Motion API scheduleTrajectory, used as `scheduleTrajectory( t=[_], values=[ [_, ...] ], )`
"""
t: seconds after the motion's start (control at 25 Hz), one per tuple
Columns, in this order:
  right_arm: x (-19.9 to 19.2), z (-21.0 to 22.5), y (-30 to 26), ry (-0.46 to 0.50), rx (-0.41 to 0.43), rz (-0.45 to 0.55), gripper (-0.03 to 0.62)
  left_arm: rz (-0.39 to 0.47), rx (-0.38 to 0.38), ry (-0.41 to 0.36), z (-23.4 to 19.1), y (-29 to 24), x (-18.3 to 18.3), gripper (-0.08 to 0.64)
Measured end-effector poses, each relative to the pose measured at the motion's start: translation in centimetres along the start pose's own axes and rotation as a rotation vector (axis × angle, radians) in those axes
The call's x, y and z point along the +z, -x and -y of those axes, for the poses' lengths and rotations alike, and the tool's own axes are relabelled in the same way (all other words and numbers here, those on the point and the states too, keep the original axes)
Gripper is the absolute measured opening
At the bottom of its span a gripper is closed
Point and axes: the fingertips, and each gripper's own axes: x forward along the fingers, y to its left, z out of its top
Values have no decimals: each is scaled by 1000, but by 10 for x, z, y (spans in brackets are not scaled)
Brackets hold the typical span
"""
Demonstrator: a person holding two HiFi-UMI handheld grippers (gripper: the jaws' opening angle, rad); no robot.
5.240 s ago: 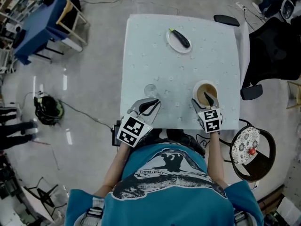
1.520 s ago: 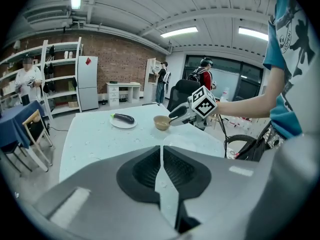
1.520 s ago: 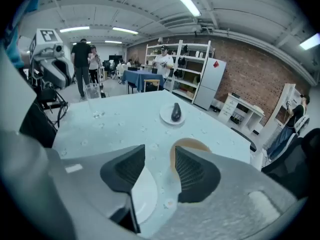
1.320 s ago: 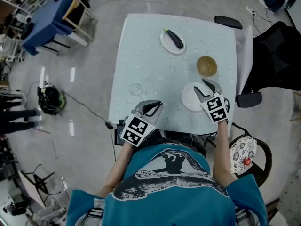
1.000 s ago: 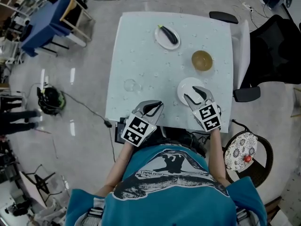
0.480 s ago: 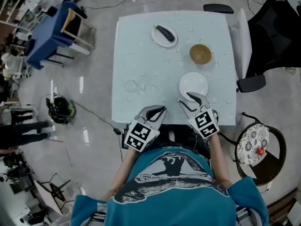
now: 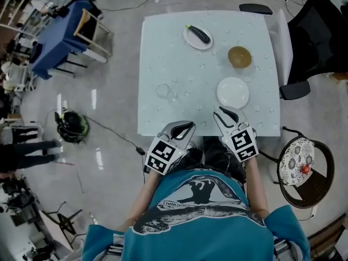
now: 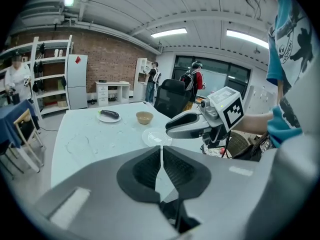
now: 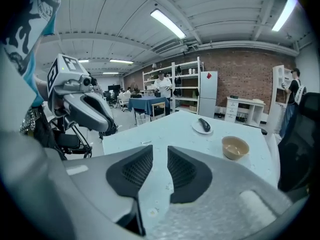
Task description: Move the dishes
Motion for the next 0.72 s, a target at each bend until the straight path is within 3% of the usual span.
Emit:
scheduleTrajectory(
  t=[0.16, 0.4, 0.72],
  values=[
    [9, -22, 7, -66, -23, 43, 47, 2, 6, 19, 2, 22, -17, 29],
    [7, -54, 17, -87, -45, 44, 3, 38, -22, 3, 15, 42, -32, 29],
    [10, -94, 25, -104, -49, 62, 2, 59, -68, -27, 36, 68, -53, 29]
  ],
)
